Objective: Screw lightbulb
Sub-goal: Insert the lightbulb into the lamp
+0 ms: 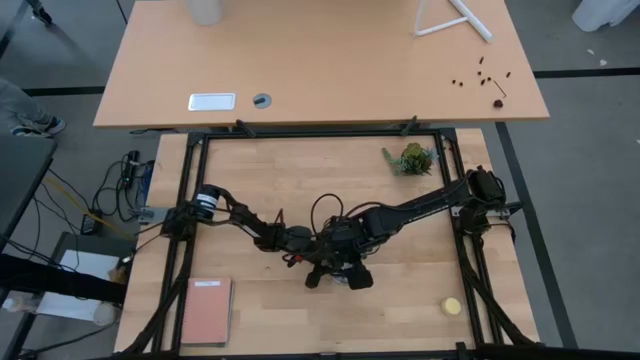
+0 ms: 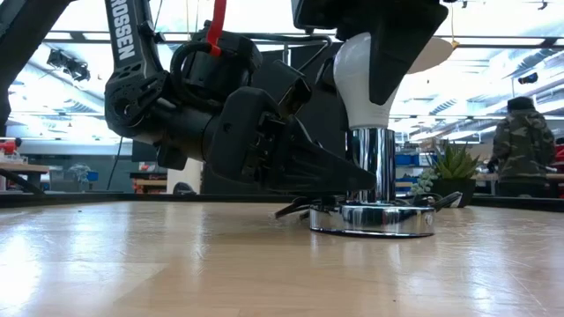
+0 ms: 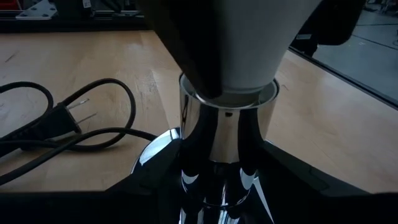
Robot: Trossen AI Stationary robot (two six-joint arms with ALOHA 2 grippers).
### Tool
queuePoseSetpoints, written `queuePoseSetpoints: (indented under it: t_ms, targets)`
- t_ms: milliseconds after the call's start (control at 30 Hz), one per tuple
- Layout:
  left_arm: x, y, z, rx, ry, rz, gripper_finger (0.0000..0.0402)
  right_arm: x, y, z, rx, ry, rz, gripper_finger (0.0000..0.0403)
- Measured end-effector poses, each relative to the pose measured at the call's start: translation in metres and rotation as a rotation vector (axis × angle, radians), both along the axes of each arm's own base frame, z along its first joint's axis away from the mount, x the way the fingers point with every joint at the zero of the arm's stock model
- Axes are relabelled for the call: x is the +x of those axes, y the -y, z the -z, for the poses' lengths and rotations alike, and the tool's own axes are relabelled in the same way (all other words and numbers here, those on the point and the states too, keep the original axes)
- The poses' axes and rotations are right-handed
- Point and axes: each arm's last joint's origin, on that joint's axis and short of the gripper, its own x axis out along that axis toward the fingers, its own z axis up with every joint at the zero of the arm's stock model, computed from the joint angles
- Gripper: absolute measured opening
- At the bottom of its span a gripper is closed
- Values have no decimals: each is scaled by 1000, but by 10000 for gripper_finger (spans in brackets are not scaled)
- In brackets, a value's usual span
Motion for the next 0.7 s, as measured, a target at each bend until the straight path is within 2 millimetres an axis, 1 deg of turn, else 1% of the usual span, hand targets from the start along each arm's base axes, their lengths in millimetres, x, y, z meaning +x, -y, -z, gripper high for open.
queuePoseSetpoints:
  t_ms: [167, 367, 533, 700]
  targets:
    - [0, -1, 0, 9, 1, -49, 190, -2, 0, 0, -2, -36, 135, 264]
    - [1, -2, 0, 1, -4, -97, 190, -3, -5, 0, -10, -60, 378, 266]
    - [1, -3, 0, 0, -9, -122, 190, -5, -8, 0, 6, -83, 539, 267]
    - [1, 0, 0, -13, -12, -150, 190, -5, -8, 0, 55, -122, 726, 267]
